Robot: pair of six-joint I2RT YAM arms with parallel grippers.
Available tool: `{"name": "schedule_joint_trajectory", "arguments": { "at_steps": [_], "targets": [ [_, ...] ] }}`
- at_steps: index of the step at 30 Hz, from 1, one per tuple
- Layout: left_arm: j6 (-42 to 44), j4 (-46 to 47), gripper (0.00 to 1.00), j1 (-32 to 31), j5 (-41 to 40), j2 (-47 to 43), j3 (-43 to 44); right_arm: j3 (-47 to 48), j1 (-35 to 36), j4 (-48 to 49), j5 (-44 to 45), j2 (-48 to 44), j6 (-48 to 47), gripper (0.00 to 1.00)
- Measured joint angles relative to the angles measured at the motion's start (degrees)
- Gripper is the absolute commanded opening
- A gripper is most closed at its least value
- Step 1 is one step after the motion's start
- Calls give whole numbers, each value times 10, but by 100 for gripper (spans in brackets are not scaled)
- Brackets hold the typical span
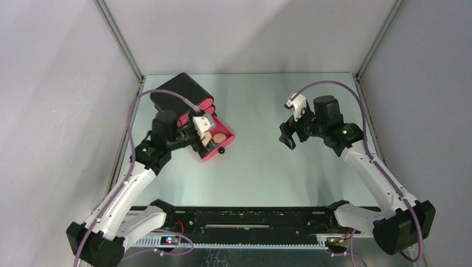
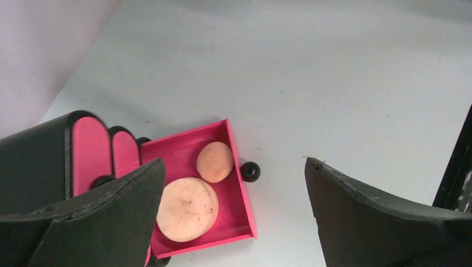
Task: Organize the makeup
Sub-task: Close the drawer in the storage box.
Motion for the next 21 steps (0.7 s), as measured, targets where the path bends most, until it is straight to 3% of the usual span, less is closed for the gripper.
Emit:
{"name": "schedule_joint_trajectory", "arguments": {
  "at_steps": [10,21],
  "targets": [
    [159,6,100,-159,-104,142,-36,-70,-44,46,-23,-23,2,100],
    [312,-43,93,-259,-231,342,-15,-82,-45,61,-23,-39,0,100]
  ]
}}
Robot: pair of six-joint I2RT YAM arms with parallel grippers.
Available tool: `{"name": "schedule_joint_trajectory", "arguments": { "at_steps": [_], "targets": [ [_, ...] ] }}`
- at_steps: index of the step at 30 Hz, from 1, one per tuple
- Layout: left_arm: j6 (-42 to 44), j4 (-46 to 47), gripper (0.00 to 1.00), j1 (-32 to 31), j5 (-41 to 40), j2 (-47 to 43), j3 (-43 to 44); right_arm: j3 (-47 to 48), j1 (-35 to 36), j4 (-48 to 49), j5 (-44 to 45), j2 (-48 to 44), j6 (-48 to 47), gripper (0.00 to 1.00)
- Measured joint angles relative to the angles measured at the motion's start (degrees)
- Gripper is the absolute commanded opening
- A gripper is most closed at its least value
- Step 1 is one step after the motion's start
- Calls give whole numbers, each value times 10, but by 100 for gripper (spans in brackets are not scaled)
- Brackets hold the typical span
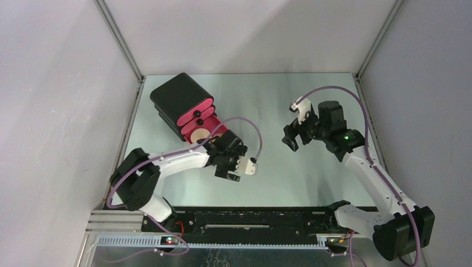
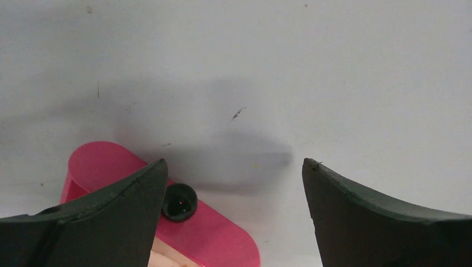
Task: Organize the makeup
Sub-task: Close the drawer in the storage box.
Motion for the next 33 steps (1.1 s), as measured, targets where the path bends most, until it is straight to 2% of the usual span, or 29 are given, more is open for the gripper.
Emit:
{"name": "schedule_joint_trajectory", "arguments": {
  "at_steps": [7,22,29,33],
  "targets": [
    [70,-14,91,-10,-52,62,42,0,0,0,-7,0,-1,100],
    [167,-53,71,-10,-162,142,99,0,0,0,-9,3,-6,100],
    [187,-57,52,-2,-213,157,99,0,0,0,-9,10,-9,100],
    [192,-58,48,9,-232,161,99,0,0,0,-9,12,-10,99]
  ]
}}
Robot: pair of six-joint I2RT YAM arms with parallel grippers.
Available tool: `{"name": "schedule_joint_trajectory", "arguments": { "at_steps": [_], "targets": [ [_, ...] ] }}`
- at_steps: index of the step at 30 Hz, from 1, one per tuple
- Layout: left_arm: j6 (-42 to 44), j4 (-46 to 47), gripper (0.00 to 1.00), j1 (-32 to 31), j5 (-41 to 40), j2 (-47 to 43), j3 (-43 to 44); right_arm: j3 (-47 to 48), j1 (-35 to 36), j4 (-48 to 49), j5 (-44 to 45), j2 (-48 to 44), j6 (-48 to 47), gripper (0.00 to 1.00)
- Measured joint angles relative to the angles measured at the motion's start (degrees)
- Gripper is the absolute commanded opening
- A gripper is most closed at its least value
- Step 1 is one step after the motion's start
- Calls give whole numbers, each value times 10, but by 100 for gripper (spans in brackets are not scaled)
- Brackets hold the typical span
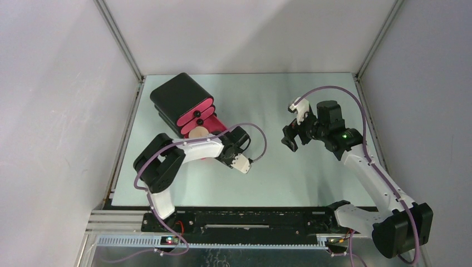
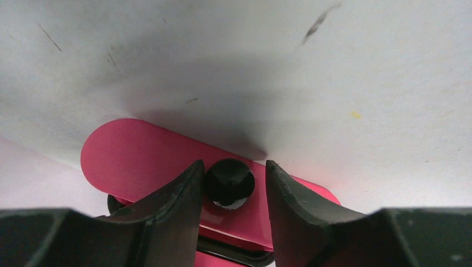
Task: Organize the makeup
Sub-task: Close the drawer in the storage box.
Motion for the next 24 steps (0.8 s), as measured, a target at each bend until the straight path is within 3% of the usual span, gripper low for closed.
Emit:
{"name": "schedule_joint_trajectory", "arguments": {
  "at_steps": [15,24],
  "targets": [
    [36,24,46,63,-41,0,1,0,0,0,0,6,-1,99],
    [49,34,52,108,-67,3,24,0,0,0,0,7,-2,99]
  ]
}}
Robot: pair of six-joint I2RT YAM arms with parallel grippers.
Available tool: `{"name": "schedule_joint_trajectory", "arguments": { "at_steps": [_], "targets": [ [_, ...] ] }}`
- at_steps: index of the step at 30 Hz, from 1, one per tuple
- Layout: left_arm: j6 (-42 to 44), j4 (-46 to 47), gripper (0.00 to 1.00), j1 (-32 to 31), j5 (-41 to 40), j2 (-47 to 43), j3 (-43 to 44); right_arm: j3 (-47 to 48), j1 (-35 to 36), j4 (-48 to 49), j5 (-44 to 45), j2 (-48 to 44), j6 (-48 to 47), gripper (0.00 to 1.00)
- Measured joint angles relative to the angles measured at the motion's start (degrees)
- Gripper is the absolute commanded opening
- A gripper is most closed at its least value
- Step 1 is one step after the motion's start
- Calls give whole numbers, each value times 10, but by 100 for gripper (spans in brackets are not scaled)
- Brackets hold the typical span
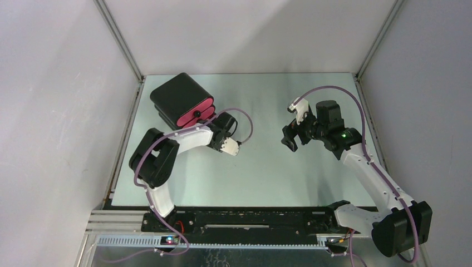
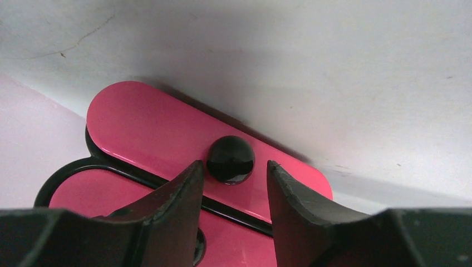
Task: Organize the makeup
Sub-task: Close the drawer in the storage box.
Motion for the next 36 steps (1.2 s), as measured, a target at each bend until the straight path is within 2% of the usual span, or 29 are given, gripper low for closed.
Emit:
{"name": "schedule_joint_trajectory", "arguments": {
  "at_steps": [11,18,26,32,36],
  "targets": [
    [29,30,64,40,-19,17,4,0,0,0,0,1,0,99],
    [55,54,70,42,-29,21,4,0,0,0,0,1,-1,99],
    [89,99,73,44,-41,21,-9,0,0,0,0,4,-2,99],
    [82,101,76,41,-41,6,-25,0,0,0,-1,6,-2,99],
    [43,68,83,30,-8,-32,-27,0,0,0,-2,6,-2,100]
  ]
}}
